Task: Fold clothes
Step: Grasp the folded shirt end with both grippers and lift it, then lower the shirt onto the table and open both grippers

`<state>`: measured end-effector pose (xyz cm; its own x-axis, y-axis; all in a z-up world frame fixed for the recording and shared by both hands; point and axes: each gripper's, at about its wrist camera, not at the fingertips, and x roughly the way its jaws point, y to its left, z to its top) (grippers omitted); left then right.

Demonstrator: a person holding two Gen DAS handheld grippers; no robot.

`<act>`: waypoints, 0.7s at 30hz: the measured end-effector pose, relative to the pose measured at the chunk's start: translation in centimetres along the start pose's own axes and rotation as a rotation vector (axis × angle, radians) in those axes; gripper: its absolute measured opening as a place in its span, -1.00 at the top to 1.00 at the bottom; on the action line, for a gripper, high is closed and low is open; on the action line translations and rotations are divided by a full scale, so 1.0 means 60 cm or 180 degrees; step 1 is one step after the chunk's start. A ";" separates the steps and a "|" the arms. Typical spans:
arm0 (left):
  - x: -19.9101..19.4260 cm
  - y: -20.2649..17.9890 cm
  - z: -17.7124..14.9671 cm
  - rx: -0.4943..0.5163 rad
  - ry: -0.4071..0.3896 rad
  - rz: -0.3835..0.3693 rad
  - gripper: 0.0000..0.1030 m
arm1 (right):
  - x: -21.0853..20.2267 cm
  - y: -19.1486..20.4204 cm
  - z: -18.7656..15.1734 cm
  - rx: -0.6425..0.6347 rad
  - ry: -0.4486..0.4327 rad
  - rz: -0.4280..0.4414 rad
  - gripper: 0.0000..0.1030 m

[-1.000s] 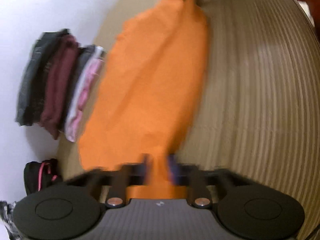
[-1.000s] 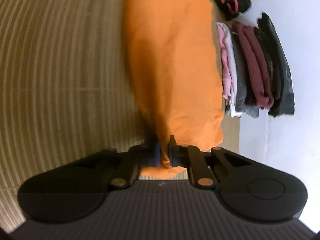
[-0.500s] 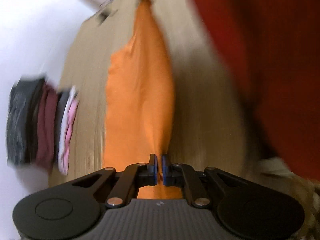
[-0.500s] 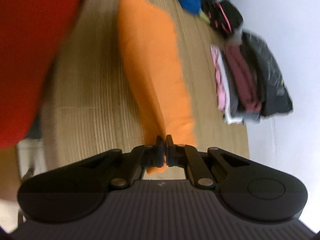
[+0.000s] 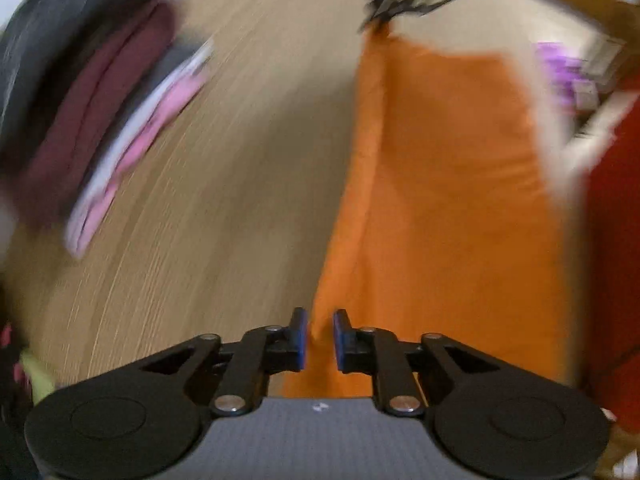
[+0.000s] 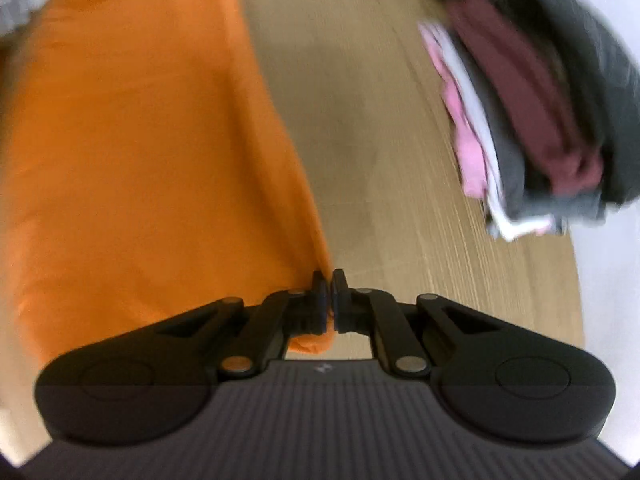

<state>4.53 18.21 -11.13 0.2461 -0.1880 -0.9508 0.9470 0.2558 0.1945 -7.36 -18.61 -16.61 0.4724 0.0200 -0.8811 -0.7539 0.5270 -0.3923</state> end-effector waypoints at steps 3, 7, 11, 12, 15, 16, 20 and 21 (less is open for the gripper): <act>0.078 0.036 -0.027 -0.0539 0.0530 0.0546 -0.43 | 0.073 -0.023 0.011 0.0267 0.0198 -0.0439 0.52; 0.059 0.030 -0.096 -0.1101 0.0139 0.0424 -0.33 | 0.035 -0.040 -0.029 0.0942 -0.0069 -0.0641 -0.55; 0.004 0.014 -0.150 -0.2324 -0.0615 0.0486 -0.27 | -0.031 -0.018 -0.112 0.2305 -0.0302 -0.0642 -0.58; -0.013 -0.003 -0.153 -0.2501 -0.0870 0.0446 -0.28 | -0.051 -0.002 -0.138 0.2745 -0.0365 -0.0550 -0.58; -0.048 -0.047 -0.122 -0.2627 -0.1430 0.0242 -0.41 | -0.098 0.085 -0.212 0.3911 -0.0510 -0.0493 -0.58; -0.054 -0.058 -0.094 -0.2537 -0.1570 0.0096 -0.53 | -0.110 0.115 -0.232 0.4251 -0.0531 -0.0500 -0.58; -0.059 -0.094 0.040 -0.1915 -0.1897 -0.0518 -0.66 | -0.142 0.200 -0.265 0.5097 -0.0763 -0.0442 -0.58; -0.054 -0.096 0.082 -0.1658 -0.1892 -0.0635 -0.66 | -0.144 0.212 -0.267 0.5207 -0.0844 -0.0445 -0.58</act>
<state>-0.72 12.70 -7.99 0.2900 -0.7111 -0.6405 0.8030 0.5449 -0.2413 -28.34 -25.67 -18.19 0.6791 -0.0570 -0.7318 0.4610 0.8089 0.3648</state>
